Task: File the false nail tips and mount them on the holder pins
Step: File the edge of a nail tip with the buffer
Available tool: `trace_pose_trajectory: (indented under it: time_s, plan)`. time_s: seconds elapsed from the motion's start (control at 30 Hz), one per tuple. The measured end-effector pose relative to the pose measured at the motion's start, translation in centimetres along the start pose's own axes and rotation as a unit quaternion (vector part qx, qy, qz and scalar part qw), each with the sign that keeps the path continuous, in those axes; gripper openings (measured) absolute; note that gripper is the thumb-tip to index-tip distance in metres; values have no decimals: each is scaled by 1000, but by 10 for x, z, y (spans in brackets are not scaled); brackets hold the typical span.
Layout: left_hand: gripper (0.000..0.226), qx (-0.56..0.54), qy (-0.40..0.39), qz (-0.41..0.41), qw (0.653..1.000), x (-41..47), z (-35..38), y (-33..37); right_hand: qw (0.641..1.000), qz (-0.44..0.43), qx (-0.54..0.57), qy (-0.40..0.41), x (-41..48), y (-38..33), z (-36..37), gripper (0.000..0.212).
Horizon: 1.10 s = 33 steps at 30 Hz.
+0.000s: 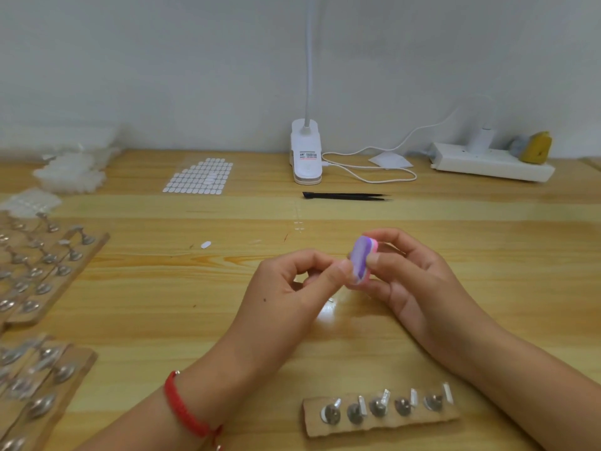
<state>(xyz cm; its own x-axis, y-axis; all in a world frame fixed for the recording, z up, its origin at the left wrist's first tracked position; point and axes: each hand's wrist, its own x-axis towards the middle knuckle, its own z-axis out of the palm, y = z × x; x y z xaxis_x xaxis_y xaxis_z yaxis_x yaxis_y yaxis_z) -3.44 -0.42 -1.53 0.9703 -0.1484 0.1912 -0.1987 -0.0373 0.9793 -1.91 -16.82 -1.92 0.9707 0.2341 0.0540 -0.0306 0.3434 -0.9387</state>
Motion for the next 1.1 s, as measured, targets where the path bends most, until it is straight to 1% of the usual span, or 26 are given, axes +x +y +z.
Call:
trace_pose_trajectory:
  time_s: [0.03,0.1,0.17,0.23,0.3,0.37,0.43,0.47,0.53,0.6,0.67,0.73,0.8,0.87,0.97,1.03,1.1]
  plan:
    - [21,-3,6,3,1000,0,0,0,1000,-1,5,5,0,0,0,20]
    - [19,-26,41,12,999,1,-1,1,999,4,-31,-20,-2,1,1,18]
    - [16,-36,55,16,998,1,-2,2,997,-9,-63,-36,-4,3,3,17]
    - [16,-16,54,14,998,-1,-2,1,999,-21,-48,-7,-3,3,3,18]
    - [16,-9,75,12,997,-1,-3,0,999,-28,-13,23,-2,1,1,18]
    - [19,-21,97,10,995,0,-4,0,1000,-18,-12,10,-2,1,0,20]
    - [20,-31,80,8,996,1,-4,1,998,-17,-51,-28,-5,1,4,25]
    - [19,-29,68,7,997,1,-3,1,998,-20,-53,-27,-5,1,5,25]
    - [17,-20,65,-1,998,1,-3,0,1000,-24,-6,14,-3,1,3,18]
    - [16,-30,83,-13,996,1,-5,-1,999,-21,33,30,-3,-1,3,16]
    - [16,-35,86,-21,995,2,-6,0,1000,-15,-17,-5,-5,1,3,17]
    - [18,-31,70,-19,997,1,-5,2,998,-20,-58,-32,-7,0,8,17]
    - [22,-28,60,-23,998,1,-4,3,1000,-16,-22,-1,-5,0,6,15]
    - [28,-28,66,-33,997,2,-4,2,1000,-13,12,20,-4,-2,4,16]
    - [22,-27,57,-19,998,2,-5,3,998,-9,-51,-30,-6,0,6,15]
    - [19,-16,30,-2,999,0,-4,5,999,-11,-30,-12,-5,-1,6,14]
    - [19,-5,21,8,1000,-1,-3,5,1000,-14,-1,9,-4,-2,4,16]
